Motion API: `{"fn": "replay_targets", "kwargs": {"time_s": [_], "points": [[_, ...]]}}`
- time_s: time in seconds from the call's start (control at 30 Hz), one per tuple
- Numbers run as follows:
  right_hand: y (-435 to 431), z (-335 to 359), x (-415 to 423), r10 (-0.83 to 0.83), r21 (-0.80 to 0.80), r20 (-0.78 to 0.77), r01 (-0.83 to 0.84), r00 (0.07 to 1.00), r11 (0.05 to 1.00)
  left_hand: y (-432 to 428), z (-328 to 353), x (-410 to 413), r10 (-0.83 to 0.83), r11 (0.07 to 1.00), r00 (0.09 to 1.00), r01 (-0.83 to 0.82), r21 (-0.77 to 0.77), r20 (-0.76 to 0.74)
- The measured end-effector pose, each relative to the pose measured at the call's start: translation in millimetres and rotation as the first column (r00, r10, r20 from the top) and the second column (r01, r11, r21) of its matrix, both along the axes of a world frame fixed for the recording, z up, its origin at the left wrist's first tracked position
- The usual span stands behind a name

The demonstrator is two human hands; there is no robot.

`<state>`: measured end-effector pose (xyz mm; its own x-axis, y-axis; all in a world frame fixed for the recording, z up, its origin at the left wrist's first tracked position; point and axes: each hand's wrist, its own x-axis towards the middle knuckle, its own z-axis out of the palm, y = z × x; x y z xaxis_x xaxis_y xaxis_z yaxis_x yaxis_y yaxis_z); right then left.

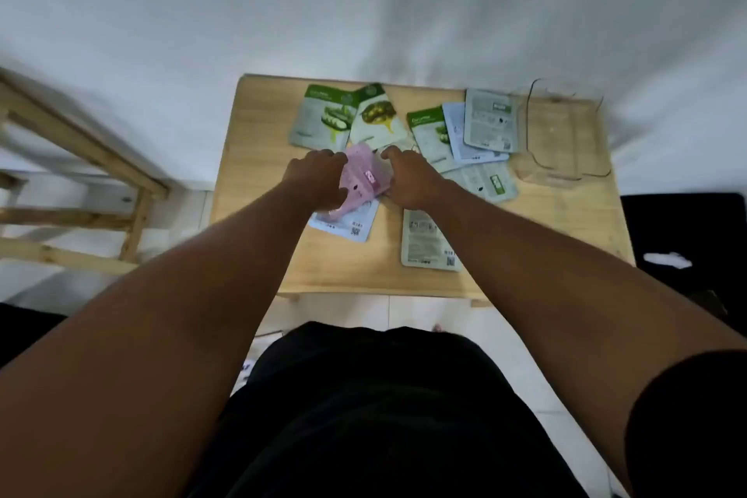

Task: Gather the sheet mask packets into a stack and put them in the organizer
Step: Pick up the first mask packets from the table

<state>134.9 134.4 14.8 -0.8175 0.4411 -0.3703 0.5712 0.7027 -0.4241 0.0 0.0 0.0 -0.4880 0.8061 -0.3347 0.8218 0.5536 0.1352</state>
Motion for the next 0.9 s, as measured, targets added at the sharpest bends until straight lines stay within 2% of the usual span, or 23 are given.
{"fn": "replay_targets", "kwargs": {"time_s": [0.17, 0.37, 0.53, 0.63, 0.73, 0.83, 0.9], "points": [[-12, -24, -3, -0.004, 0.012, 0.059, 0.004, 0.998, 1.0, -8, -30, 10, 0.004, 0.99, 0.995, 0.01, -0.144, 0.099], [-15, -50, -7, -0.02, 0.08, 0.101, 0.012, 0.995, 0.997, -11, -49, 15, 0.015, 0.996, 0.993, -0.005, -0.085, 0.114], [-11, -37, -8, -0.216, -0.116, 0.074, 0.224, 0.974, 0.968, -8, -52, 17, 0.009, 0.995, 0.995, 0.001, -0.1, 0.095], [-7, -34, -6, -0.411, -0.239, -0.03, 0.393, 0.911, 0.888, -7, -47, 21, 0.02, 0.998, 0.995, -0.014, -0.064, 0.094], [-6, -33, -9, -0.598, -0.382, -0.094, 0.526, 0.796, 0.76, -9, -37, 25, 0.107, 0.987, 0.982, -0.124, 0.105, 0.154], [-2, -30, -14, -0.73, -0.532, -0.131, 0.573, 0.671, 0.623, -13, -20, 23, 0.241, 0.916, 0.931, -0.312, 0.253, 0.273], [6, -40, -17, -0.764, -0.596, -0.132, 0.566, 0.631, 0.57, -13, -8, 19, 0.296, 0.861, 0.903, -0.393, 0.322, 0.312]]}}
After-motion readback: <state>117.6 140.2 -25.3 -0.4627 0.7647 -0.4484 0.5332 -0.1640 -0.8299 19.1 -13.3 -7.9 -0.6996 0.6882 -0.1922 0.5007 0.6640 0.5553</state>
